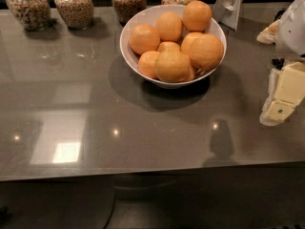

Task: Pick orange from white bowl

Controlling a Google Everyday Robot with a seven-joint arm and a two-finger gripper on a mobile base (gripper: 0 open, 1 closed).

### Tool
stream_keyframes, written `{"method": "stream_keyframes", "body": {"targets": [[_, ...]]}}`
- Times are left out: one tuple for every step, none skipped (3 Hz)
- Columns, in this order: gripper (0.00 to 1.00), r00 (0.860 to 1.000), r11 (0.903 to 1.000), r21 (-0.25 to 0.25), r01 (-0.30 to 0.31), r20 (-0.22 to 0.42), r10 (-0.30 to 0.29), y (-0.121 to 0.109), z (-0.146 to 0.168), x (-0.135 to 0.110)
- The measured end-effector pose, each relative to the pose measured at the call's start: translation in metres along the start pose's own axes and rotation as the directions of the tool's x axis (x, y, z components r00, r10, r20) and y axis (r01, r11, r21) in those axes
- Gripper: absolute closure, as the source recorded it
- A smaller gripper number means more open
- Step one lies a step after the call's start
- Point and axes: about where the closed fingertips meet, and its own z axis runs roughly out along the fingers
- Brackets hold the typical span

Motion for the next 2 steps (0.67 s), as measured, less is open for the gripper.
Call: {"method": "stream_keyframes", "body": {"targets": [[0.00, 1.000, 1.0000, 0.000, 0.000, 0.000, 0.000, 0.0000, 0.0000, 0.0000], [0.00, 0.999, 0.9998, 0.019, 0.000, 0.036, -0.001, -0.0043, 0.0000, -0.0043]]}}
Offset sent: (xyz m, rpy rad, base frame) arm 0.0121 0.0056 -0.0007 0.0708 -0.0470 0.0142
